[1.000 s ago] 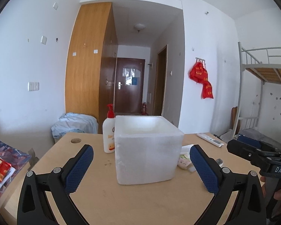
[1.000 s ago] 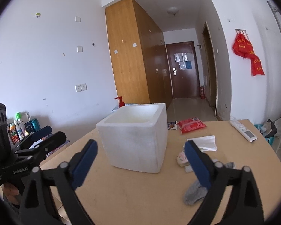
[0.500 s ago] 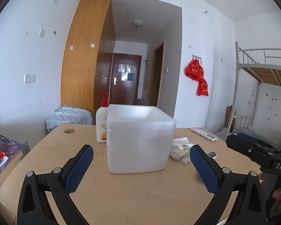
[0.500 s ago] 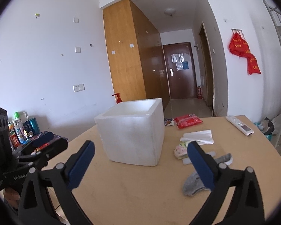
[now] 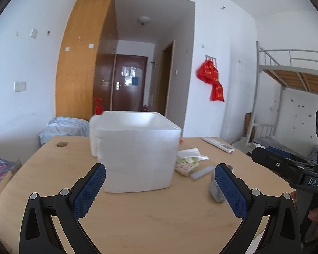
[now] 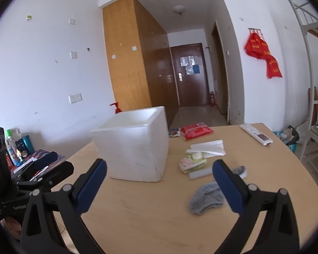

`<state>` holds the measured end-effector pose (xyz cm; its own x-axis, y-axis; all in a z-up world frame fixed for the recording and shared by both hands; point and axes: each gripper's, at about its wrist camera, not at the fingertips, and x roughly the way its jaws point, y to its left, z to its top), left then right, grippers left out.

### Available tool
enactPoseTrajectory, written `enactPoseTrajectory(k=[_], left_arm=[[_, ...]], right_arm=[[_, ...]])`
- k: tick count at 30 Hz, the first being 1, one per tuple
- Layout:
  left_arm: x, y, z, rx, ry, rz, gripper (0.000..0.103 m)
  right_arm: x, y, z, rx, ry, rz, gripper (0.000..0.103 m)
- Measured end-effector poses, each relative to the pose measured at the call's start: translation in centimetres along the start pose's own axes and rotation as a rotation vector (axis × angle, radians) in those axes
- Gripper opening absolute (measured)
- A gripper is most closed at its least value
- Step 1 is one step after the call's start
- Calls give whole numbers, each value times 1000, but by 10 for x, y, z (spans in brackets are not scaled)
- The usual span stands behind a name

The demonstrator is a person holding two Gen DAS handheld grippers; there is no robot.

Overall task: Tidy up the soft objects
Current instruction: 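Withdraw both tools from the foam box toward the grey sock, then lower the right tool over the grey sock and close on it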

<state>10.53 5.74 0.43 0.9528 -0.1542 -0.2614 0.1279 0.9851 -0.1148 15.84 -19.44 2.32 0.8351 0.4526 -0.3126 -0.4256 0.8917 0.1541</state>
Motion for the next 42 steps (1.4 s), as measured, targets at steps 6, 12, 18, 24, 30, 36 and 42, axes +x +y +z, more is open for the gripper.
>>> enactPoseTrajectory(k=[6,12,18,24,30,36,42], left_arm=[[18,-20,-1,8,32,-80,103],[31,-39,-8,32,63,-139,103],[40,-51,-11,42,80,-159,103],[44,-51,-9,45,81,-154,103],[57,-52,-9,55,105,-151,103],[76,-49,-7,47,135,-160,103],[97,-47,-5,57,186,-180,103]], right_arm=[[-11,-20,-3,24,6,-72,101],[-16,-43,-8,65,33,-141,101],[-12,-59,-16,108,65,-160,101],[-5,-61,-17,104,82,-151,101],[10,-65,-17,99,119,-145,101],[29,-74,-15,105,159,-152,101],[56,-81,-12,96,223,-154,101]])
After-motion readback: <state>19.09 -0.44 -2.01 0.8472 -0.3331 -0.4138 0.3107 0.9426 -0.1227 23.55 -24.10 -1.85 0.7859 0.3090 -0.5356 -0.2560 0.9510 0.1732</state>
